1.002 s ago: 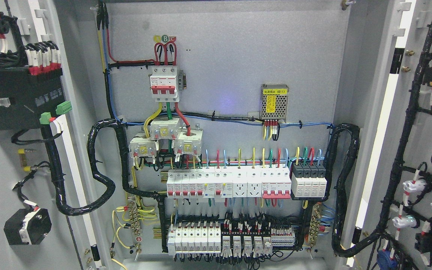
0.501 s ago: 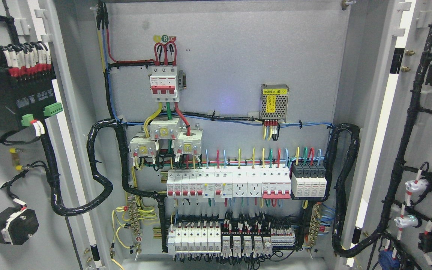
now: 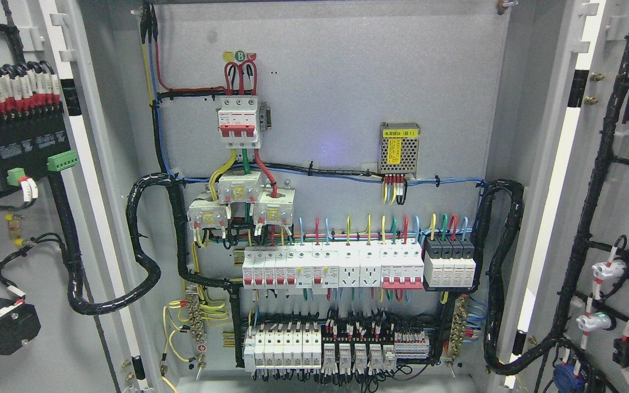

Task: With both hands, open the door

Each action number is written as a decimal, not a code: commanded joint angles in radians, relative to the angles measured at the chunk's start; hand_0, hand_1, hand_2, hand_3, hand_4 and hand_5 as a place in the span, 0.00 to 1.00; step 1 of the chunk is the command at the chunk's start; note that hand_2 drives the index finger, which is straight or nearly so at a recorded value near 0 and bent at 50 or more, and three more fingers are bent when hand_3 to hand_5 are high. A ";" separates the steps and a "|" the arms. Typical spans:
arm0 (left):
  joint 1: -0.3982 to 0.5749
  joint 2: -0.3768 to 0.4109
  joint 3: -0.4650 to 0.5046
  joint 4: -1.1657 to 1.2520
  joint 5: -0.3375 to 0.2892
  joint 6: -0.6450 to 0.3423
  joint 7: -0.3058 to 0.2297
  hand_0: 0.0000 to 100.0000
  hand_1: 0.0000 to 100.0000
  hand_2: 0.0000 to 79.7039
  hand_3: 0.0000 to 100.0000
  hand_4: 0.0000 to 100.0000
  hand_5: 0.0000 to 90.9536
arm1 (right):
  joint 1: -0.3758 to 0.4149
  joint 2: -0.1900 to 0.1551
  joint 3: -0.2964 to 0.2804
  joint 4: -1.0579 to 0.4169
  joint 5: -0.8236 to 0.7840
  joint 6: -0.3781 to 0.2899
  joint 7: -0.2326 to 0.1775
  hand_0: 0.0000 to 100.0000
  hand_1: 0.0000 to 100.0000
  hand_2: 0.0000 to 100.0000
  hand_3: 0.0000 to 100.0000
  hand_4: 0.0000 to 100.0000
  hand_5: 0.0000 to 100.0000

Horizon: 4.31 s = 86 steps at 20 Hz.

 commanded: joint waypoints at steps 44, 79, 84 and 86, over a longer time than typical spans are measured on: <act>-0.327 0.188 0.076 0.544 0.021 0.133 0.015 0.00 0.00 0.00 0.00 0.03 0.00 | -0.024 -0.114 -0.010 0.070 -0.036 -0.135 0.060 0.11 0.00 0.00 0.00 0.00 0.00; -0.088 0.148 -0.013 0.097 0.024 -0.094 0.007 0.00 0.00 0.00 0.00 0.03 0.00 | -0.030 -0.053 0.151 -0.070 -0.025 -0.138 0.060 0.11 0.00 0.00 0.00 0.00 0.00; -0.047 0.147 -0.090 0.099 -0.046 -0.218 0.004 0.00 0.00 0.00 0.00 0.03 0.00 | -0.030 -0.016 0.246 -0.070 0.004 -0.138 0.058 0.11 0.00 0.00 0.00 0.00 0.00; -0.016 0.127 -0.126 0.099 -0.095 -0.281 0.006 0.00 0.00 0.00 0.00 0.03 0.00 | -0.030 -0.009 0.290 -0.070 0.055 -0.138 0.057 0.11 0.00 0.00 0.00 0.00 0.00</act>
